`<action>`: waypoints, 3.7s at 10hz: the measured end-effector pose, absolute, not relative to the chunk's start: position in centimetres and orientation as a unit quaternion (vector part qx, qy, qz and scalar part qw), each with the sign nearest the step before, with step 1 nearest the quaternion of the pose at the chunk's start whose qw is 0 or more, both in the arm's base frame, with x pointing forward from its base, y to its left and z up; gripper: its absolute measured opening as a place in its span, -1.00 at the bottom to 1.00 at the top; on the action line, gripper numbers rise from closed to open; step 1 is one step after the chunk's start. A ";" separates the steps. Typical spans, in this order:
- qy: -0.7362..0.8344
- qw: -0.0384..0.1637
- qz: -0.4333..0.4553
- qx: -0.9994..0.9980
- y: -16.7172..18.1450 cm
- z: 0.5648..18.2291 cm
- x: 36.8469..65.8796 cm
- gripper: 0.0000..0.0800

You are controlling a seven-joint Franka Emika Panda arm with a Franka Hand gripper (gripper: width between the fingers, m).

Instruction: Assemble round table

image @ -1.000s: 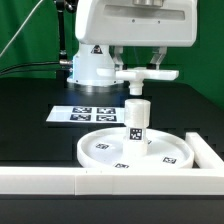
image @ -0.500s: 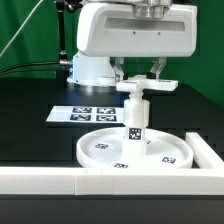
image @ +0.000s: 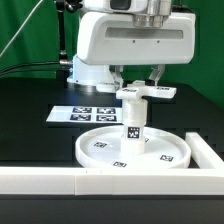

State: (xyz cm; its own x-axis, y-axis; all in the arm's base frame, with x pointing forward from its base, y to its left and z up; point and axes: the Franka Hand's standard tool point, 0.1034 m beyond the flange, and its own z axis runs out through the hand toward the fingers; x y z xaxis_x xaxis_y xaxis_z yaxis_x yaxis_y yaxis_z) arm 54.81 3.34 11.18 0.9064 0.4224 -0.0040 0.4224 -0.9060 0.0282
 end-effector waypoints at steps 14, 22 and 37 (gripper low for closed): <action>0.078 0.009 0.007 0.997 3.9 11.2 55.0 0.11; -0.365 -0.043 0.032 0.930 4.0 11.1 55.5 0.11; -0.652 -0.085 0.010 0.754 4.3 13.8 56.1 0.61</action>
Offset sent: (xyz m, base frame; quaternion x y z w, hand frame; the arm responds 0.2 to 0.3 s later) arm 0.0000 0.0000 0.0000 0.0000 0.0000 0.0000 1.0000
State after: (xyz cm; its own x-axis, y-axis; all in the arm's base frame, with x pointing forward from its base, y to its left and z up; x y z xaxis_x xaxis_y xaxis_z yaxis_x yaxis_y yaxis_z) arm 56.07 4.31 13.85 0.1505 -0.9839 -0.0960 -0.9805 -0.1362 -0.1417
